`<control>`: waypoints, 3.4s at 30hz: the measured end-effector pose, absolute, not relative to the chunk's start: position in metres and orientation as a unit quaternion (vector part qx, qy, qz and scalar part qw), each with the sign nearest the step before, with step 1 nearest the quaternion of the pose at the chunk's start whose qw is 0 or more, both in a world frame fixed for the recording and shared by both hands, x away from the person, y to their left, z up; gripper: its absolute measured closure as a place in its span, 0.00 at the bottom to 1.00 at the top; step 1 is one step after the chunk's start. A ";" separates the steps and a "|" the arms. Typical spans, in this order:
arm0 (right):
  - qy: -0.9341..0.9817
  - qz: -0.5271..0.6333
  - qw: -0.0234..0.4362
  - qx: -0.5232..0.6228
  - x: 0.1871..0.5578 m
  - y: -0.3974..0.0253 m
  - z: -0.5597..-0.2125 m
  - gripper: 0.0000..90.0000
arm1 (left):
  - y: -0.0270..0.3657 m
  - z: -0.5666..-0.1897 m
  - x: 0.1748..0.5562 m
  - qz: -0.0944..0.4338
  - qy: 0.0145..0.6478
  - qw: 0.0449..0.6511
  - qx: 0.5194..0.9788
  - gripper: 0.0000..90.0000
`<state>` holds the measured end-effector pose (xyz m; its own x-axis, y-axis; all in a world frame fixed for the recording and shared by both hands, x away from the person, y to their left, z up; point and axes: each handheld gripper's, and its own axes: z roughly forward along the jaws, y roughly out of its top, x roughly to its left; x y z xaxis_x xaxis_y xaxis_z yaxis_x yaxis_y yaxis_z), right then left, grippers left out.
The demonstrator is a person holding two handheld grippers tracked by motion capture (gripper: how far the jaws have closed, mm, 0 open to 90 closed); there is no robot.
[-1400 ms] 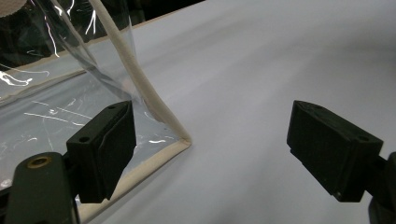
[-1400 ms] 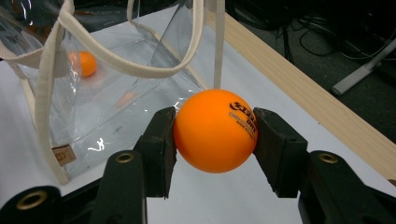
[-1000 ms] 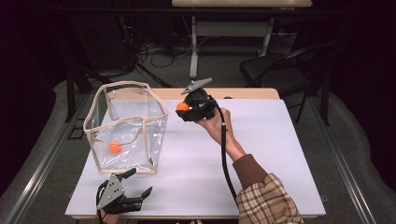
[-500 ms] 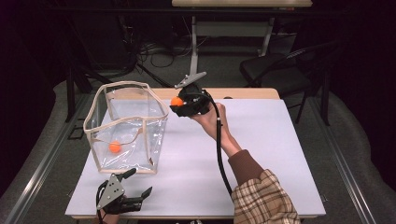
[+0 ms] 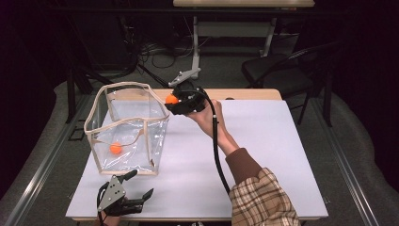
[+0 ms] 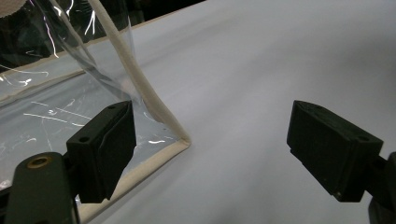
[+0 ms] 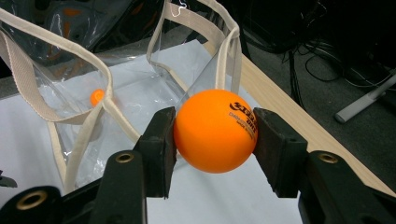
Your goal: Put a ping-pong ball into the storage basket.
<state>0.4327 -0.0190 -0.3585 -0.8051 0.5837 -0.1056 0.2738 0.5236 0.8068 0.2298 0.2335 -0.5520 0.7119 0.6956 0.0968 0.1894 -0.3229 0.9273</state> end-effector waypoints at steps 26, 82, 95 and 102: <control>0.860 0.416 0.187 0.227 0.434 0.012 -0.347 0.57 | 0.234 -0.552 0.230 0.249 0.287 0.507 0.774 0.18; 0.873 0.396 0.170 0.227 0.447 0.053 -0.370 0.56 | 0.235 -0.552 0.230 0.249 0.286 0.509 0.773 0.18; 0.877 0.389 0.163 0.230 0.451 0.061 -0.378 0.56 | 0.235 -0.552 0.230 0.249 0.285 0.509 0.773 0.18; 0.880 0.382 0.159 0.233 0.453 0.064 -0.381 0.56 | 0.235 -0.552 0.229 0.248 0.285 0.510 0.773 0.18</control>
